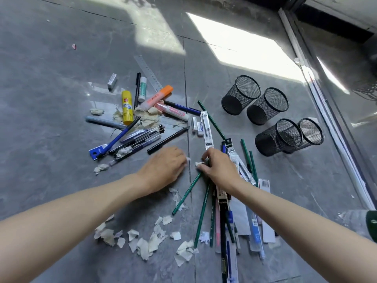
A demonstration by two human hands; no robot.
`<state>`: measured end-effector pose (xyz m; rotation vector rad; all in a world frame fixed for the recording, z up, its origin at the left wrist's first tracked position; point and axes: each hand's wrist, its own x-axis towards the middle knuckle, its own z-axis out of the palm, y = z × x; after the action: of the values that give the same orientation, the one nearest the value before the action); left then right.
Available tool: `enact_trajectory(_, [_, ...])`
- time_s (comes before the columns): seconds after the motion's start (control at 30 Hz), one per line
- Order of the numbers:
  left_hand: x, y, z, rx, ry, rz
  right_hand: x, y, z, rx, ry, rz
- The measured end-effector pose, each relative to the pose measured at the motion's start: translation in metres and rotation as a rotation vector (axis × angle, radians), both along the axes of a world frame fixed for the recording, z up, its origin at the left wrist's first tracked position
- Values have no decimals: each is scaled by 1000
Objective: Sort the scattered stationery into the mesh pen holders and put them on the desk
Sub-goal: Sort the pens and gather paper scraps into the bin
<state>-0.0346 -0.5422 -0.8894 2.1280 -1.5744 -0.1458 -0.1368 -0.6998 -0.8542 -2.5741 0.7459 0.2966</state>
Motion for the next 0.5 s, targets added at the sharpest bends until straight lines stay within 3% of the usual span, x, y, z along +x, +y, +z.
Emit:
enact_trajectory(0.17, [-20, 42, 9, 130, 237, 33, 21, 7, 4, -18, 137, -16])
enact_trajectory(0.3, [-25, 59, 14, 159, 371, 55, 21, 21, 12, 41, 86, 47])
enact_trajectory(0.43, [-15, 67, 21, 174, 276, 19, 11, 47, 20, 255, 91, 249])
enact_trajectory(0.5, [-2, 61, 21, 120, 165, 107, 11, 50, 20, 236, 94, 280])
